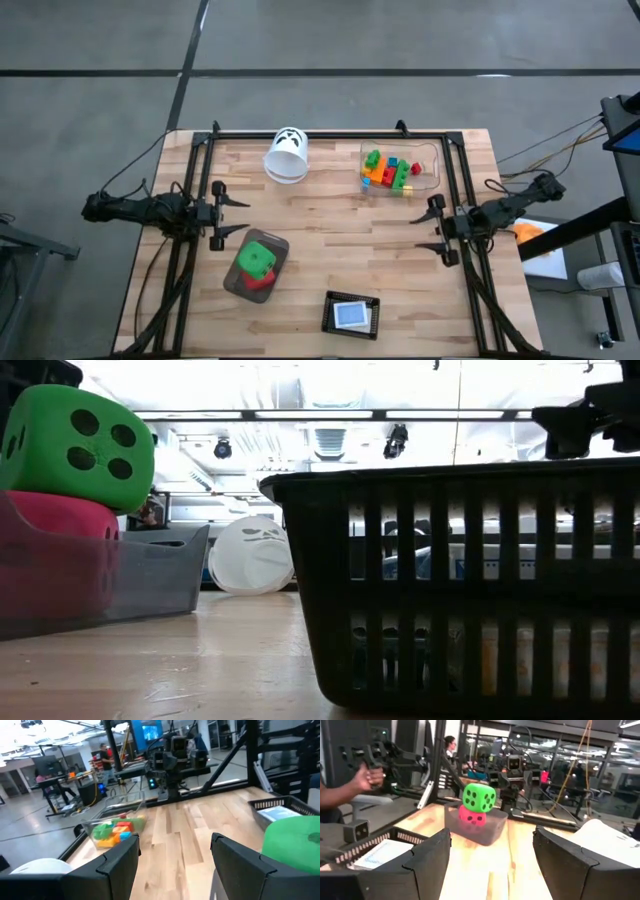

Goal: Pick & Place Toys
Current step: Return to Home Position

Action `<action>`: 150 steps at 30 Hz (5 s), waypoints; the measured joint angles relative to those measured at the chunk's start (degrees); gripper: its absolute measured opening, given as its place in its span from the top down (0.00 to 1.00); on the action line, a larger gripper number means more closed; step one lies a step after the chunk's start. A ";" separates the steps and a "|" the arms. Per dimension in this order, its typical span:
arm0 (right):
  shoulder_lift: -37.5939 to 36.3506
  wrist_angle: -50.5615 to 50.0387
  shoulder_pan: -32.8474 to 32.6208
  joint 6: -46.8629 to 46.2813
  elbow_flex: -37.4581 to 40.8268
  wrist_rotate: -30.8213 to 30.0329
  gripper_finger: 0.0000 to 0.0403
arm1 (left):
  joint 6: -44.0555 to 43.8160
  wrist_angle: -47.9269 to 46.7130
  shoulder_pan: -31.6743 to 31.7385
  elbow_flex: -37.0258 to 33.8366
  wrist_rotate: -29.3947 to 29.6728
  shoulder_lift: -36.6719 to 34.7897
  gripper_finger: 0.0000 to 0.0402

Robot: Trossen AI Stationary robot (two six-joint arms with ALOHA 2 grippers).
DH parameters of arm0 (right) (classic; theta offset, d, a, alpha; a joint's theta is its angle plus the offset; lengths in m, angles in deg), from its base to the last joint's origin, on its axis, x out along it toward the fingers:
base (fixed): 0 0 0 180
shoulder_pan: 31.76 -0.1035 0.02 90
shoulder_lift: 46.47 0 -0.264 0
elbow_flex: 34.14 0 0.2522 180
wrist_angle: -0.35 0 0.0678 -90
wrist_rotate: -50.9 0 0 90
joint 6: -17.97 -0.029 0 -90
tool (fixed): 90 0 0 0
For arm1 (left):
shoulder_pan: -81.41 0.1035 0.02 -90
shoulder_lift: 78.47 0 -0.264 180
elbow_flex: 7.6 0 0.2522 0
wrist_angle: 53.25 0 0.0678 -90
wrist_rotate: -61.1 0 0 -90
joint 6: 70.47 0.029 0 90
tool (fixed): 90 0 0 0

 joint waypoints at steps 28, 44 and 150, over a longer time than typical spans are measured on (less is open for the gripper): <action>0.15 -2.29 12.02 -6.54 0.00 9.15 0.32 | 0.31 -0.60 0.02 -0.45 -0.98 0.00 0.38; 0.76 -1.83 12.00 -8.83 -0.61 8.79 0.32 | 0.38 -0.81 0.02 -1.22 -1.11 0.72 0.38; 0.78 -1.63 11.98 -8.80 -0.81 8.85 0.32 | 0.42 -1.01 0.01 -1.33 -0.99 0.80 0.38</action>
